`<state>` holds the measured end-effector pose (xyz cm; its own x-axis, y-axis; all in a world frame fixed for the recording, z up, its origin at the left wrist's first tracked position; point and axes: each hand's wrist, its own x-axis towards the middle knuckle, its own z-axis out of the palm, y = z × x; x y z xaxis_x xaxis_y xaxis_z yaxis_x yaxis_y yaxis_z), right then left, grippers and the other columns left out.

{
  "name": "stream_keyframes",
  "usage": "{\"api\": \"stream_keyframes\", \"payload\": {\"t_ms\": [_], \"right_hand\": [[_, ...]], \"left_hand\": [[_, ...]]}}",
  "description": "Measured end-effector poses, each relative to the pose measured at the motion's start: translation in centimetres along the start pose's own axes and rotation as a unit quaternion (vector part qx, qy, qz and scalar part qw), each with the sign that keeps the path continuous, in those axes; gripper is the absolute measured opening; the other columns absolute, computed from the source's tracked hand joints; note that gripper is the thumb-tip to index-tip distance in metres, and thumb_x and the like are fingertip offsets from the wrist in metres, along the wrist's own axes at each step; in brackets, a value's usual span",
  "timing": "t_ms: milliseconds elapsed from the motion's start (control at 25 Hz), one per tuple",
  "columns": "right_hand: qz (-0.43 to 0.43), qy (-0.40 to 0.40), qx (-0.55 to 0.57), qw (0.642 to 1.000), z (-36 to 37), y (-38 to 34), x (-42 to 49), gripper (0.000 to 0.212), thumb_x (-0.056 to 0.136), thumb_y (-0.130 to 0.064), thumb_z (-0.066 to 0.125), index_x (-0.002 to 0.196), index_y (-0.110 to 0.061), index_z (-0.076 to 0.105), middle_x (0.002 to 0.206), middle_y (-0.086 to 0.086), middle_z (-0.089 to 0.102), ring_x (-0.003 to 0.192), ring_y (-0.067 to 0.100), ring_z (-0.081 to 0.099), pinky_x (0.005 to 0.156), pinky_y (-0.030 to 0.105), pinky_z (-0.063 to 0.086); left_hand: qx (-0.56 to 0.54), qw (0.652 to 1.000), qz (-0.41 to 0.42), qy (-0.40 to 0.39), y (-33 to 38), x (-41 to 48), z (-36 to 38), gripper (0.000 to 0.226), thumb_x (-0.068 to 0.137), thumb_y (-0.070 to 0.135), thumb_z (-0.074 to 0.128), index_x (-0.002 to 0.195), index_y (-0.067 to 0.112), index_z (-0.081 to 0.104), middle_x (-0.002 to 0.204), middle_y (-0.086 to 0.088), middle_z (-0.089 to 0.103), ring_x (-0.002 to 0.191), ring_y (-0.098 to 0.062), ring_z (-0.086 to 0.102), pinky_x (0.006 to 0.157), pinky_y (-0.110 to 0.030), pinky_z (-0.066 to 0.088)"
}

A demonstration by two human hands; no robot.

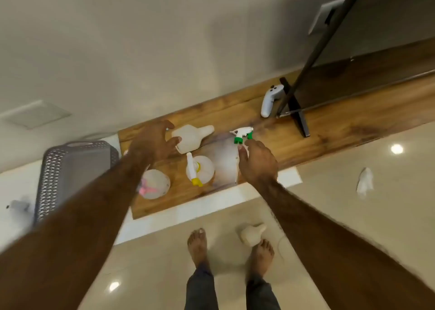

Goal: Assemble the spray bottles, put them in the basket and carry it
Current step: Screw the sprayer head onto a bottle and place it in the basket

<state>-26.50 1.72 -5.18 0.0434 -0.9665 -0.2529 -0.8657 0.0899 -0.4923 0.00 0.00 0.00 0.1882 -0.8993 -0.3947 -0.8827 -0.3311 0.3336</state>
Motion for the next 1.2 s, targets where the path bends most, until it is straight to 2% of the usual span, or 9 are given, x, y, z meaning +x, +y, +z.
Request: {"api": "stream_keyframes", "payload": {"t_ms": [160, 360, 520, 600, 720, 840, 920, 1040, 1200], "right_hand": [[0.165, 0.034, 0.043, 0.985, 5.9, 1.8, 5.5, 0.043, 0.098, -0.046, 0.055, 0.119, -0.009, 0.066, 0.114, 0.012, 0.071, 0.103, 0.032, 0.067, 0.076, 0.033, 0.044], [0.217, 0.044, 0.026, 0.975, 10.9, 1.2, 8.4, 0.051, 0.091, -0.057, 0.059, 0.112, -0.011, 0.064, 0.111, 0.012, 0.068, 0.099, 0.034, 0.068, 0.079, 0.038, 0.052], [0.24, 0.068, 0.015, 0.968, 12.2, 0.1, 10.1, 0.045, 0.089, -0.053, 0.064, 0.111, -0.014, 0.064, 0.11, 0.009, 0.069, 0.099, 0.033, 0.07, 0.078, 0.038, 0.052], [0.286, 0.063, 0.066, 0.954, 11.9, -0.1, 10.6, 0.041, 0.087, -0.049, 0.067, 0.11, -0.015, 0.066, 0.11, 0.008, 0.071, 0.099, 0.032, 0.07, 0.078, 0.036, 0.051], [0.354, 0.081, 0.276, 0.89, 10.3, -0.8, 11.2, 0.037, 0.086, -0.041, 0.07, 0.109, -0.011, 0.071, 0.103, 0.006, 0.074, 0.093, 0.026, 0.071, 0.073, 0.032, 0.053], [0.336, 0.125, 0.48, 0.8, 7.1, -3.1, 13.6, 0.022, 0.087, -0.028, 0.075, 0.096, -0.007, 0.073, 0.087, 0.004, 0.076, 0.074, 0.016, 0.072, 0.065, 0.031, 0.059], [0.307, 0.133, 0.556, 0.761, 4.6, -5.2, 15.5, 0.019, 0.089, -0.024, 0.075, 0.081, -0.008, 0.069, 0.078, 0.008, 0.073, 0.067, 0.017, 0.069, 0.066, 0.036, 0.061], [0.285, 0.151, 0.597, 0.735, 1.8, -7.9, 16.9, 0.021, 0.091, -0.019, 0.074, 0.075, -0.007, 0.066, 0.072, 0.011, 0.07, 0.064, 0.02, 0.067, 0.071, 0.04, 0.064], [0.277, 0.181, 0.608, 0.722, 0.5, -8.8, 16.7, 0.01, 0.092, -0.015, 0.072, 0.087, -0.007, 0.068, 0.089, 0.016, 0.078, 0.07, 0.019, 0.07, 0.076, 0.04, 0.064]], "left_hand": [[0.037, 0.997, -0.017, -0.062, -1.8, 6.6, 3.8, 0.087, 0.077, 0.057, 0.083, 0.149, 0.023, 0.049, 0.153, -0.011, 0.053, 0.136, -0.034, 0.054, 0.109, -0.044, 0.045], [0.106, 0.986, 0.028, -0.125, -2.8, 9.8, 7.9, 0.121, 0.058, 0.062, 0.092, 0.156, 0.021, 0.034, 0.153, -0.011, 0.047, 0.136, -0.037, 0.052, 0.107, -0.053, 0.05], [0.123, 0.988, 0.042, -0.088, -3.4, 10.5, 9.3, 0.12, 0.057, 0.059, 0.091, 0.155, 0.022, 0.034, 0.147, -0.009, 0.051, 0.129, -0.035, 0.056, 0.098, -0.05, 0.055], [0.1, 0.992, 0.054, -0.063, -3.6, 10.6, 9.3, 0.112, 0.056, 0.057, 0.092, 0.149, 0.023, 0.039, 0.141, -0.008, 0.055, 0.123, -0.034, 0.059, 0.093, -0.049, 0.057], [0.031, 0.996, 0.07, -0.042, -4.2, 9.8, 8.7, 0.106, 0.056, 0.052, 0.094, 0.142, 0.024, 0.04, 0.137, -0.007, 0.053, 0.117, -0.031, 0.058, 0.089, -0.047, 0.056], [-0.029, 0.996, 0.082, -0.017, -5.0, 9.0, 8.1, 0.103, 0.055, 0.049, 0.096, 0.137, 0.027, 0.037, 0.136, -0.005, 0.051, 0.112, -0.024, 0.054, 0.091, -0.047, 0.057], [-0.059, 0.995, 0.082, -0.002, -5.9, 8.7, 7.9, 0.106, 0.054, 0.05, 0.096, 0.138, 0.03, 0.035, 0.138, -0.002, 0.049, 0.111, -0.019, 0.05, 0.091, -0.042, 0.056], [-0.078, 0.994, 0.081, 0.008, -7.1, 8.3, 7.4, 0.111, 0.049, 0.06, 0.091, 0.138, 0.034, 0.031, 0.139, 0.001, 0.047, 0.113, -0.017, 0.05, 0.087, -0.035, 0.053], [-0.069, 0.994, 0.086, 0.014, -8.1, 8.1, 7.4, 0.113, 0.046, 0.065, 0.087, 0.139, 0.036, 0.029, 0.14, 0.0, 0.047, 0.113, -0.015, 0.047, 0.085, -0.031, 0.048]]}}
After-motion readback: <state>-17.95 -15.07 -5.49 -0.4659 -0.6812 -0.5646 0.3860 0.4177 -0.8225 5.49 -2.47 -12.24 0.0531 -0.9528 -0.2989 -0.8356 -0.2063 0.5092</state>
